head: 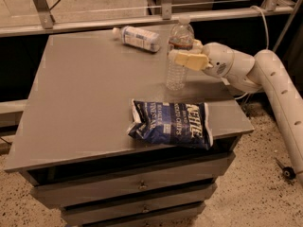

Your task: Place water bottle upright

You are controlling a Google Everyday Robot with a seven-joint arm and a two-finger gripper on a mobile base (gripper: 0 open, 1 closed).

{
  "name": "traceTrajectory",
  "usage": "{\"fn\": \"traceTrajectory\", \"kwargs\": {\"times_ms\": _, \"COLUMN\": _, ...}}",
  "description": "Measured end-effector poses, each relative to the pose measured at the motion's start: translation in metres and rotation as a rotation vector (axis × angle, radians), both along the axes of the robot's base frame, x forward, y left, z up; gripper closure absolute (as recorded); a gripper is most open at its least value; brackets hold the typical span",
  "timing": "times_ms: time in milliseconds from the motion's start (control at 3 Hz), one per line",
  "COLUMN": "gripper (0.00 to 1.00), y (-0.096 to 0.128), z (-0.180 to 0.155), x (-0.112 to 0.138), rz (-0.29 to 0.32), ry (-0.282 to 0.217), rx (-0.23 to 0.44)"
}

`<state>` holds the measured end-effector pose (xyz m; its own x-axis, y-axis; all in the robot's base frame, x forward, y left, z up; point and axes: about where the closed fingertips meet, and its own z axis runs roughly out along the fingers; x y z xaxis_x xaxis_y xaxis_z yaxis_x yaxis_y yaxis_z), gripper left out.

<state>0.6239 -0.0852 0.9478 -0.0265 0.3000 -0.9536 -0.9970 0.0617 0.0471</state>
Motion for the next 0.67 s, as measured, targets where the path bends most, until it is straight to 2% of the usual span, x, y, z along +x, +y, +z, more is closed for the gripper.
{"fn": "traceTrajectory", "kwargs": {"times_ms": 333, "gripper": 0.05, "y": 0.000, "z": -0.007, "x": -0.012, "rz": 0.040, "ry": -0.007, "rx": 0.022}}
{"fn": "traceTrajectory", "kwargs": {"times_ms": 667, "gripper": 0.00, "y": 0.001, "z": -0.012, "x": -0.022, "rz": 0.072, "ry": -0.011, "rx": 0.033}}
